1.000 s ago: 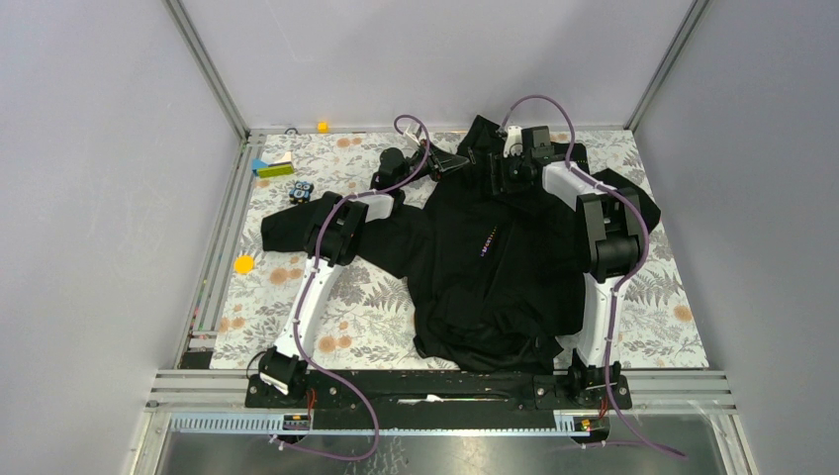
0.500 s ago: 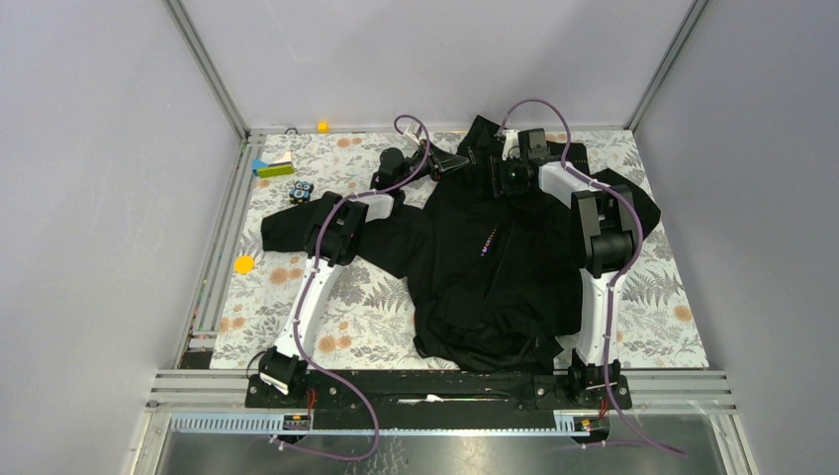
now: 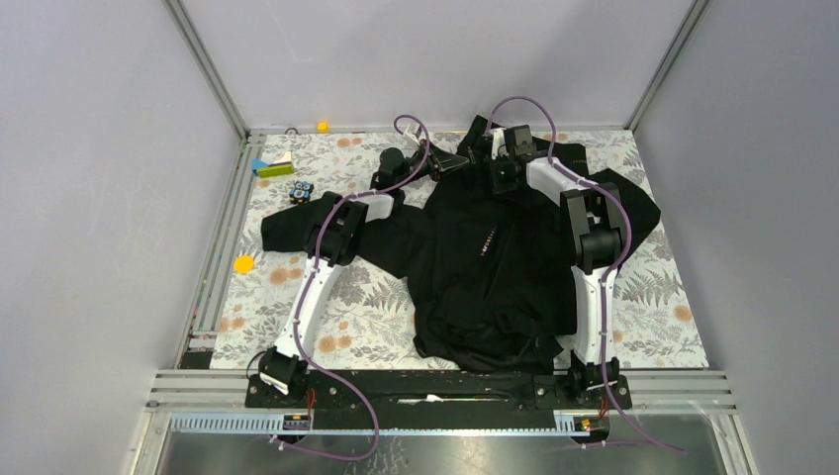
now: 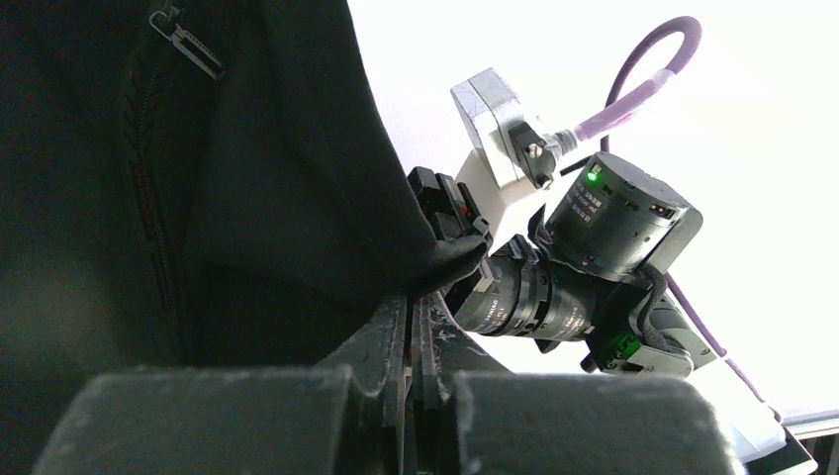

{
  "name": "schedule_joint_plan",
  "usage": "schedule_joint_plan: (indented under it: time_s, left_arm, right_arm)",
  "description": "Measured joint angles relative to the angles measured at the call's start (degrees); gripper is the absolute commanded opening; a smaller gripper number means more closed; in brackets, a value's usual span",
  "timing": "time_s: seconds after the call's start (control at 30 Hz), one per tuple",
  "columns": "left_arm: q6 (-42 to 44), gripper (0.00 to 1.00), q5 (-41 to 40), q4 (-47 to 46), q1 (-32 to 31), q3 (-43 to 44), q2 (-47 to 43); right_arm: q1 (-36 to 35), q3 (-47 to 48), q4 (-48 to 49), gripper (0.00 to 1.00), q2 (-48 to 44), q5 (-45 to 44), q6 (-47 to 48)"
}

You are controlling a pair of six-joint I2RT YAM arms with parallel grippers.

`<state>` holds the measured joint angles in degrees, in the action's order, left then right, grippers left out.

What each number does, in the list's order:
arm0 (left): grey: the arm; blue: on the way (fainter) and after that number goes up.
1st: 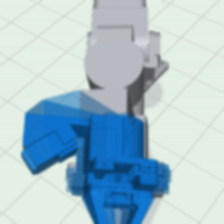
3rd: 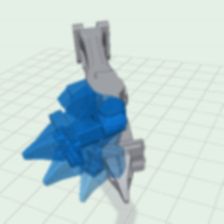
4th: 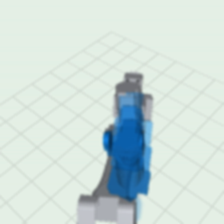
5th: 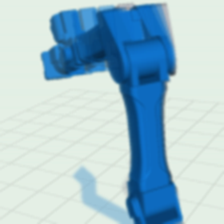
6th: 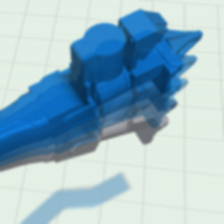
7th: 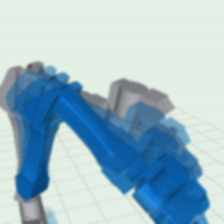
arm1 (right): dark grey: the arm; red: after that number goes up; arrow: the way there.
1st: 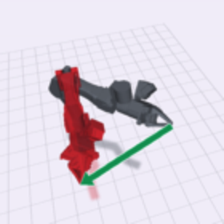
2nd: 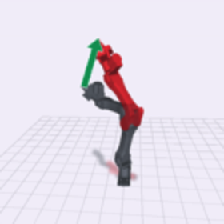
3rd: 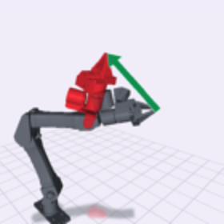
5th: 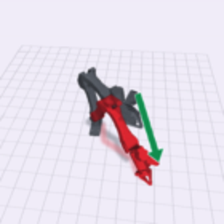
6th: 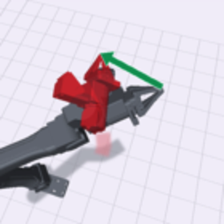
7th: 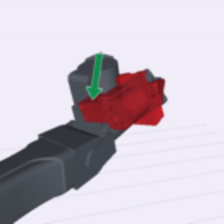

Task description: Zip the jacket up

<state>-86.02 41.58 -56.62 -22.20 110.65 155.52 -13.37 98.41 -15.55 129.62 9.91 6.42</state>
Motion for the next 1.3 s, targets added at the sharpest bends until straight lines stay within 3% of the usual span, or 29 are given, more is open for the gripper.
schedule_joint_plan:
  time_s: [0.2, 0.4, 0.7, 0.83, 1.03, 1.3]
  left_arm:
    - [-0.5, 0.00, 0.0, -0.2, 0.0, 0.0, 0.0]
    - [-1.1, 0.00, 0.0, -1.1, 0.0, 0.0, 0.0]
    - [-2.9, 0.00, 0.2, -3.3, 0.0, 0.3, 0.0]
    - [-3.6, 0.00, 0.5, -4.7, -0.1, 1.4, 0.1]
    - [-6.6, 0.00, 1.7, -9.7, -0.3, 2.7, 0.4]
    - [-7.9, 0.00, 3.5, -15.1, -0.7, 2.6, 0.4]
  right_arm:
    - [0.0, -2.8, 4.0, 0.09, -1.5, 0.0, -2.3]
    - [0.9, -9.3, 8.5, 0.18, -8.9, 1.2, -6.2]
    - [6.7, -18.0, 21.7, 0.09, -18.2, 11.1, -13.6]
    - [9.6, -23.2, 33.0, 0.00, -18.2, 17.8, -19.4]
    - [10.2, -34.2, 57.0, 0.00, -17.6, 24.5, -27.7]
    - [11.3, -41.7, 88.1, 0.00, -16.2, 30.3, -34.4]
